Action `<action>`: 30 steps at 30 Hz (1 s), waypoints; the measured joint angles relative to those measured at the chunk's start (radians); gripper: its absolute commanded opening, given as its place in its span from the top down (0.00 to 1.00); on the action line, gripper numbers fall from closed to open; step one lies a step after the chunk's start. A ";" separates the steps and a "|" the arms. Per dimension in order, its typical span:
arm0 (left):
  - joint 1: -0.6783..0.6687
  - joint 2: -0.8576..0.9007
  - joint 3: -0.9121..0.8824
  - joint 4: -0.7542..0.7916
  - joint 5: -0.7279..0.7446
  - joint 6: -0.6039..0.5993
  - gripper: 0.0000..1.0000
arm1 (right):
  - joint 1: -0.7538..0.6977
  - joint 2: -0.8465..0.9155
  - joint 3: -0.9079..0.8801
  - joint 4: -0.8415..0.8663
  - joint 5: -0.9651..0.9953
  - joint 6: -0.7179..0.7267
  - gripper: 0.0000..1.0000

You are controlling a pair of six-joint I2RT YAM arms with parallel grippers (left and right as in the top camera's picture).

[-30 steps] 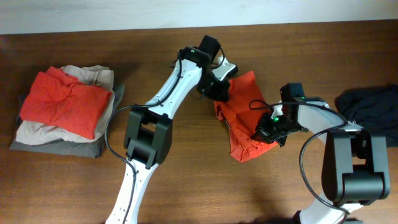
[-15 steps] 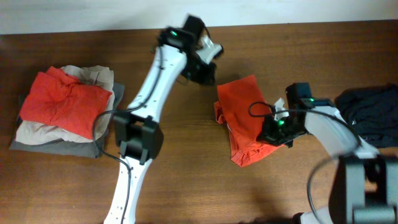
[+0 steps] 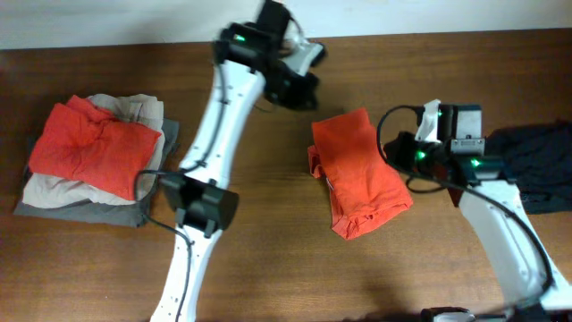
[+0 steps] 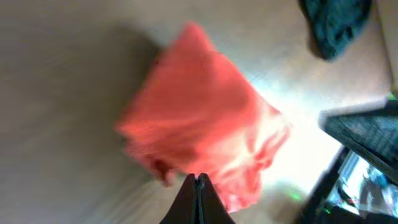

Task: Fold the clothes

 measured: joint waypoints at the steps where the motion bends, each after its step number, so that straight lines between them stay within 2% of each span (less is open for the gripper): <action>1: -0.019 0.008 -0.005 -0.002 0.005 0.000 0.99 | 0.000 0.032 0.000 0.046 0.000 0.015 0.96; 6: -0.104 0.070 -0.036 -0.040 0.004 -0.004 0.99 | -0.002 0.192 0.000 0.232 -0.060 0.064 0.96; 13: -0.092 0.098 -0.061 -0.072 -0.085 -0.007 0.99 | -0.037 0.348 -0.003 0.431 -0.214 0.145 0.96; 17: -0.089 0.098 -0.111 -0.065 -0.114 -0.007 0.99 | -0.050 0.357 -0.003 0.449 -0.243 0.168 0.96; 24: -0.122 0.098 -0.366 0.070 -0.111 -0.007 0.99 | -0.051 0.369 -0.003 0.440 -0.244 0.178 0.96; 30: -0.138 0.096 -0.492 0.077 -0.075 -0.011 0.99 | -0.046 0.455 -0.002 0.360 -0.213 0.186 0.96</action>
